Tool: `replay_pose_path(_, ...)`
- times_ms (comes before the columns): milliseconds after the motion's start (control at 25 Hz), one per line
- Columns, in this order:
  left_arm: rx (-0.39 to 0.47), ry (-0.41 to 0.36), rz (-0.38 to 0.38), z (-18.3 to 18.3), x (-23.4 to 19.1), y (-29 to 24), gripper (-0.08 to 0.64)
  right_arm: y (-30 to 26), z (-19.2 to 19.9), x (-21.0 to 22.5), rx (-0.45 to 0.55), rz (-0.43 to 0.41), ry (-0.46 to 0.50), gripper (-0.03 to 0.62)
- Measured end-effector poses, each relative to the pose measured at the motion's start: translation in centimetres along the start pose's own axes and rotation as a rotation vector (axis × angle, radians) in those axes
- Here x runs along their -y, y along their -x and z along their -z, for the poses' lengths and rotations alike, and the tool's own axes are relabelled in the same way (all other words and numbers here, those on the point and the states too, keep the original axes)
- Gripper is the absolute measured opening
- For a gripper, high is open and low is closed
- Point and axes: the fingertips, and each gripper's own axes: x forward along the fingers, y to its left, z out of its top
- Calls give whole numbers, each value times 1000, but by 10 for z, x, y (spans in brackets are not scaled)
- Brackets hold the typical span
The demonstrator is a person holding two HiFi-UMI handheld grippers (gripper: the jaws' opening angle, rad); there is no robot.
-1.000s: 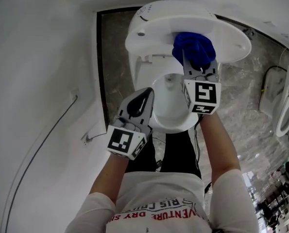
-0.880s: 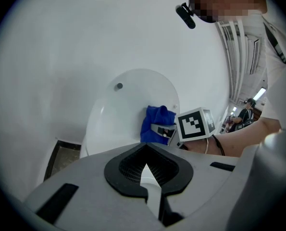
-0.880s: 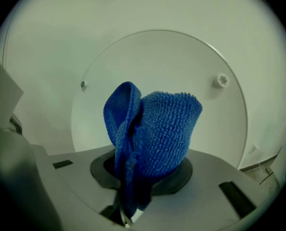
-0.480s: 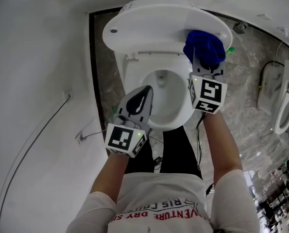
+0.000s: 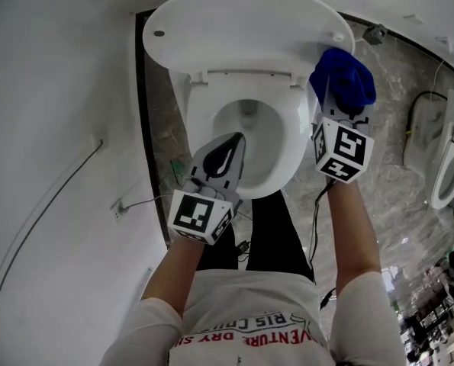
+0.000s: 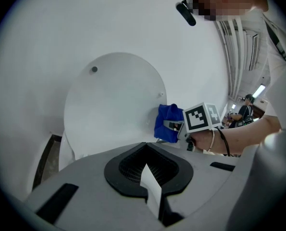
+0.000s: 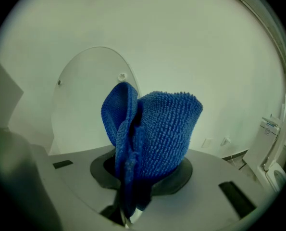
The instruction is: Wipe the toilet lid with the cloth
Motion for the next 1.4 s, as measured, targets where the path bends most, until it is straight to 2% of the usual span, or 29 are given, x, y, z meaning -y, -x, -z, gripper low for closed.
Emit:
replay_pose_path(200, 23, 29, 9, 3, 2, 2, 6, 14, 11, 3, -19, 1, 41, 94)
replay_pose_path(320, 26, 51, -1, 6, -15, 9, 6, 17, 22, -21, -33, -26, 49, 94)
replay_pose_path(520, 2, 59, -52, 15, -54, 33, 6, 7, 35, -94, -39, -149, 91, 94)
replay_pose_path(840, -24, 36, -83, 32, -126, 74, 6, -15, 27, -245, -19, -344, 61, 94)
replay_pose_path(1040, -24, 66, -123, 35, -167, 92, 6, -34, 24, -320, 1, -449, 117, 94)
replay_pose_path(1200, -45, 69, -126, 50, -188, 106, 6, -51, 29, -348, -4, -452, 128, 94)
replay_pose_path(1400, -68, 68, -111, 61, -199, 108, 6, -70, 29, -349, -9, -433, 123, 94)
